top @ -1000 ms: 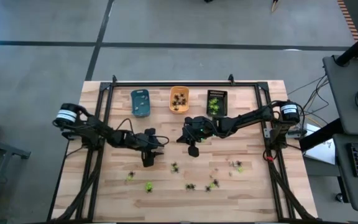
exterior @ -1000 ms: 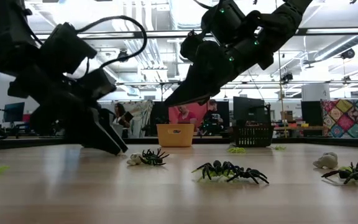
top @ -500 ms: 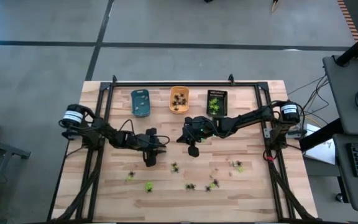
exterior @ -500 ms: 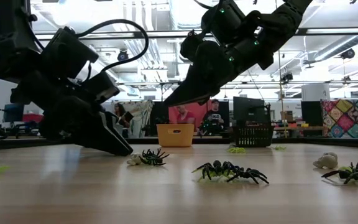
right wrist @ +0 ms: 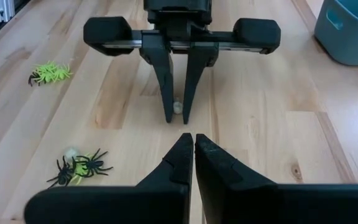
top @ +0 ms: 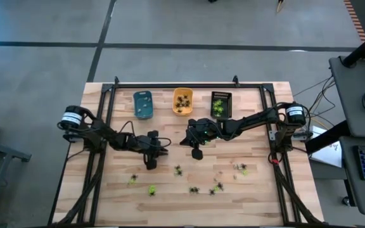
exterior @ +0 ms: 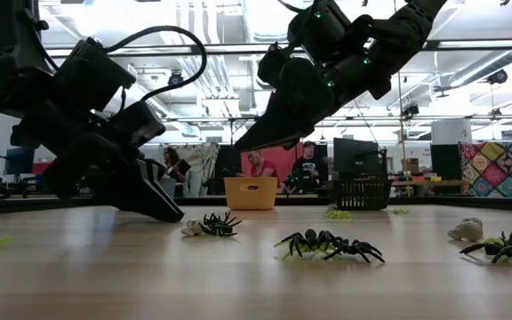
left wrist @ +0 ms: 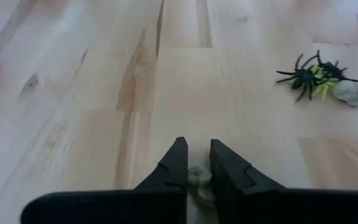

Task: Sort Halloween decoration
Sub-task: Put the white skull toy into the blue bin

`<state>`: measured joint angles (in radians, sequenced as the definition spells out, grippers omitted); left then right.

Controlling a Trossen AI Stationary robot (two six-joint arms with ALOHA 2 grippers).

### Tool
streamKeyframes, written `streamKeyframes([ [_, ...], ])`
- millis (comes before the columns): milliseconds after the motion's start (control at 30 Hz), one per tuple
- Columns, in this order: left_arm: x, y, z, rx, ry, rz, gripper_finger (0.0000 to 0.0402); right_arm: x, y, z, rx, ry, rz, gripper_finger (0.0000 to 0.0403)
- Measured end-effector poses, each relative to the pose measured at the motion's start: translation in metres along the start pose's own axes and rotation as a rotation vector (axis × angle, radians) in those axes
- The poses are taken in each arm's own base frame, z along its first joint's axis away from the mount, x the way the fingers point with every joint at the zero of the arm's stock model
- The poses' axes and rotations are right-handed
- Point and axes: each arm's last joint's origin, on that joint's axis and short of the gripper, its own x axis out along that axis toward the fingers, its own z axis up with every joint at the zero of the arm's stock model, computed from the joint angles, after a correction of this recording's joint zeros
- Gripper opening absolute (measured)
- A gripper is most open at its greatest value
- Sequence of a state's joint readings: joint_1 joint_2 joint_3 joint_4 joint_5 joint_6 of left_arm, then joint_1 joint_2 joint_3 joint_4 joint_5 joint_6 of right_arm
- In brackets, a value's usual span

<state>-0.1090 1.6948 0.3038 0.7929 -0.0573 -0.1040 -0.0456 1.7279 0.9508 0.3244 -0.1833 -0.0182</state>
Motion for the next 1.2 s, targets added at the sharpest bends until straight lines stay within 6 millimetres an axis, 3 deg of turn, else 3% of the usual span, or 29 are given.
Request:
streamKeyframes([
  [300,-0.021,0.004,0.017,-0.018,-0.084,0.014,0.0009,0.0,0.0,0.0,0.009,-0.002,0.0,0.0009],
  [533,-0.045,0.023,0.041,-0.07,-0.205,0.083,0.0008,0.0,0.0,0.007,0.008,-0.016,0.0,0.0009],
  [633,-0.058,0.037,0.051,-0.119,-0.271,0.192,0.0008,0.0,0.0,0.009,0.014,-0.023,0.001,0.0009],
  [800,-0.084,0.071,0.054,-0.226,-0.296,0.52,0.0008,0.0,0.0,0.009,0.018,-0.017,0.001,0.0009],
  [933,-0.103,0.102,0.044,-0.318,-0.156,0.737,0.0008,-0.001,0.0,0.009,0.02,-0.005,0.001,0.0009],
  [1200,-0.129,0.152,0.039,-0.517,0.04,0.841,0.0023,-0.001,0.0,0.008,0.02,-0.001,0.0,0.0009],
])
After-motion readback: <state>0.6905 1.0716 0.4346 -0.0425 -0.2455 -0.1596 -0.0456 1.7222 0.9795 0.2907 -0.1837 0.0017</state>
